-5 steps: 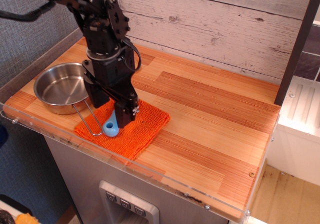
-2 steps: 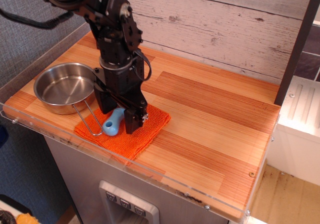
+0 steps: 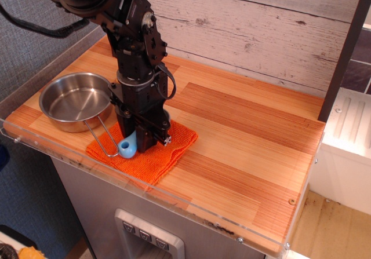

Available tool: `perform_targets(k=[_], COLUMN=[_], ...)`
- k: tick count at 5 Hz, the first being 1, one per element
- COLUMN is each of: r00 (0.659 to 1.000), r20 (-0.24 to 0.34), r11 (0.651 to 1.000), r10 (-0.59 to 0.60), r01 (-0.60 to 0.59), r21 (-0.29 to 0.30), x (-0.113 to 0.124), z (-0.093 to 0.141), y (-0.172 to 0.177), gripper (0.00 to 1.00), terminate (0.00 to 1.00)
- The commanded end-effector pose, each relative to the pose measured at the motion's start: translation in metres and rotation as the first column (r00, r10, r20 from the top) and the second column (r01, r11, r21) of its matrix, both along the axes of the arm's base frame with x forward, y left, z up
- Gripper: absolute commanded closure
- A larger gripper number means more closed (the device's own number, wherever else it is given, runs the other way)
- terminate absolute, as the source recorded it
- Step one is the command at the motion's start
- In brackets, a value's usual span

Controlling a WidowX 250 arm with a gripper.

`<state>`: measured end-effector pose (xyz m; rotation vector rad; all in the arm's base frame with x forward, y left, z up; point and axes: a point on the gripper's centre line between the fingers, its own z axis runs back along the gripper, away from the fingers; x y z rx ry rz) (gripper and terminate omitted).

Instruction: Put the spoon above the napkin on its upper right hand corner.

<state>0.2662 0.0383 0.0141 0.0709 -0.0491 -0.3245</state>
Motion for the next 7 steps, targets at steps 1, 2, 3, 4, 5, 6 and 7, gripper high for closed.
perform_targets(k=[1,2,3,4,5,6,7], r00=[0.994,0.989,0.984,0.983,0.988,0.987,0.988], r20=[0.106,0.146,0.167,0.178,0.154,0.118,0.077], r11=[0.999,0.995,0.99,0.991,0.99,0.982,0.98], r10=[-0.014,-0.021,-0.055,-0.042,0.024,0.106,0.137], r01=[0.019,0.034,0.075,0.064,-0.003,-0.086,-0.124], r21=[-0.047,-0.089,-0.12,-0.121,-0.141,-0.169,-0.154], x=[0.009,0.022,0.045,0.073,0.094,0.106,0.109], z=[0.039,0.064,0.076,0.071,0.055,0.034,0.021], y=[-0.008,-0.025,-0.052,-0.077,-0.092,-0.097,-0.092], gripper=[1.0,1.0,1.0,1.0,1.0,1.0,1.0], terminate=[0.0,0.0,0.0,0.0,0.0,0.0,0.0])
